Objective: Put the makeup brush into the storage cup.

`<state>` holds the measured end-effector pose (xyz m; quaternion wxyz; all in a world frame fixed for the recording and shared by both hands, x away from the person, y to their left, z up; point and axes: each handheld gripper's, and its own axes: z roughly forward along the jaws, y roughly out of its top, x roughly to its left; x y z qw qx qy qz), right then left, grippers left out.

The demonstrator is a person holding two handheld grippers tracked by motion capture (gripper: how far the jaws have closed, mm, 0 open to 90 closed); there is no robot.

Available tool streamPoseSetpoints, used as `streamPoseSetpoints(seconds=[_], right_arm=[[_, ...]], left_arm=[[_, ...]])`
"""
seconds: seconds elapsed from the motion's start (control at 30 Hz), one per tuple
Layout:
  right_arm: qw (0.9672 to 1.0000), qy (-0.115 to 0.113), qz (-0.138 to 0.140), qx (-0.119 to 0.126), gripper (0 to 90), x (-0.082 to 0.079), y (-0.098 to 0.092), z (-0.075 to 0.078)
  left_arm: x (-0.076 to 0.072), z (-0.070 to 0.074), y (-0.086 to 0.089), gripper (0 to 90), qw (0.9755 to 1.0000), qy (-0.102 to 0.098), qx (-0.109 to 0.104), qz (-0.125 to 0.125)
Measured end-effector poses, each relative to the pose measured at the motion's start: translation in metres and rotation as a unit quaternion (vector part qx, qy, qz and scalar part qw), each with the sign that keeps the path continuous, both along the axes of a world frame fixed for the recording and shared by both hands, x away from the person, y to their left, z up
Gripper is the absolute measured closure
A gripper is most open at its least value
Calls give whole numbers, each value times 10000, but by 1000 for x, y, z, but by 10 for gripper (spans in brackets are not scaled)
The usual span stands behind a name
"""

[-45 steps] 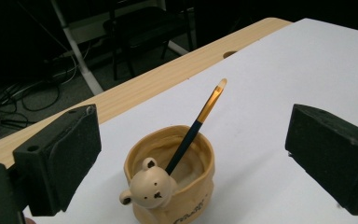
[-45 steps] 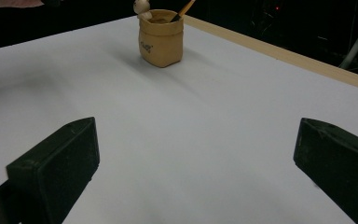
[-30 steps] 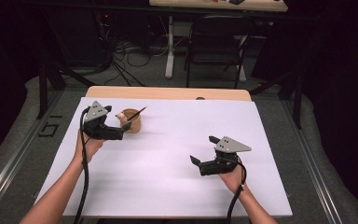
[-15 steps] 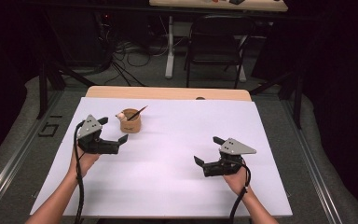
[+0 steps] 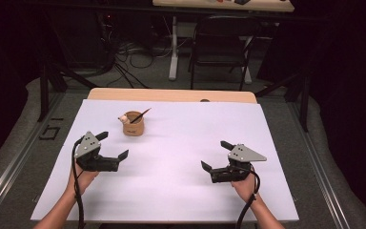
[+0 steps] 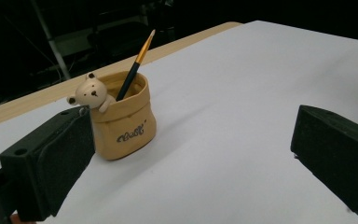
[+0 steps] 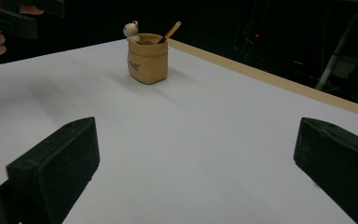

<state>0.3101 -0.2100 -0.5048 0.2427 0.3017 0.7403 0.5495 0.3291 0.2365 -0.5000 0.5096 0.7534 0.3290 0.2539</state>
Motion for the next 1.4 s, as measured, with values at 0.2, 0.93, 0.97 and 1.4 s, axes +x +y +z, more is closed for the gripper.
streamPoseSetpoints(seconds=[0.2,0.93,0.97,1.4], right_arm=[[10000,-39,22,28,0,-4,-3,-1],[9999,-105,31,-86,0,-21,-14,-7],[9999,-118,22,-90,0,-22,-14,-8],[9997,-177,-62,-128,0,-31,-22,-9]], left_arm=[[-11,-4,6,0,9999,-112,-21,35],[-48,-24,20,0,9996,-269,91,84],[-49,-25,21,0,9995,-280,97,93],[-63,-30,29,0,9992,-352,92,138]])
